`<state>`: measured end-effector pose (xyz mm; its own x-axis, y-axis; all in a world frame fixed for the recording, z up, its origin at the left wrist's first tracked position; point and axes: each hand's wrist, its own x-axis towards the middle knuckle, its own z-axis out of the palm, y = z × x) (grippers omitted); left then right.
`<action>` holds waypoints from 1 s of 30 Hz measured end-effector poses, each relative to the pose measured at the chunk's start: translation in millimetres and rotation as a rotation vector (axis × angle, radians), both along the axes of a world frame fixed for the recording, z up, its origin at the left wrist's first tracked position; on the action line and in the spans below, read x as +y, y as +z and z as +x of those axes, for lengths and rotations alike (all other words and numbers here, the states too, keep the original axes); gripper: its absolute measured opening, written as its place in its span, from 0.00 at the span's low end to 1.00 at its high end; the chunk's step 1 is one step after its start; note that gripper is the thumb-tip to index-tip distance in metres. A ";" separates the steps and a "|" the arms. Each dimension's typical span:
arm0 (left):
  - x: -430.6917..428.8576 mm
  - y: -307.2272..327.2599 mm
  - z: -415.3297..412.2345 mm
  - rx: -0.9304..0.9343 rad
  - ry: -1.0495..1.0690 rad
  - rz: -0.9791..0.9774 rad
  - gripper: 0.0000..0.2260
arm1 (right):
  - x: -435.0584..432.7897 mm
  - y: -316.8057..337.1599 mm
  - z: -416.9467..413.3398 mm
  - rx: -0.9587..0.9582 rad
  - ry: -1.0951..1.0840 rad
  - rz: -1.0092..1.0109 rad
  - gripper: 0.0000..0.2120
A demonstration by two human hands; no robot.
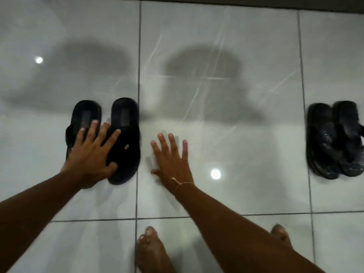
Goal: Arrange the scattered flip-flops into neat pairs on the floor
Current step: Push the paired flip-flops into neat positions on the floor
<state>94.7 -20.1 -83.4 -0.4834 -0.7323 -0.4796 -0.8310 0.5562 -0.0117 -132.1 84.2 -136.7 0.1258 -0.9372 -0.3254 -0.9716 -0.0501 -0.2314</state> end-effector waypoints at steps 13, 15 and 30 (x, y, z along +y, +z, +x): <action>110.0 -16.8 -514.6 0.481 -0.071 0.263 0.42 | 101.1 45.2 -532.8 0.358 -0.489 0.199 0.28; 118.0 -28.8 -565.0 0.473 -0.071 0.269 0.43 | 104.9 36.0 -569.8 0.344 -0.521 0.261 0.26; 139.2 -63.8 -619.8 0.294 -0.190 0.131 0.45 | 125.1 0.1 -595.6 -0.021 -0.713 0.273 0.22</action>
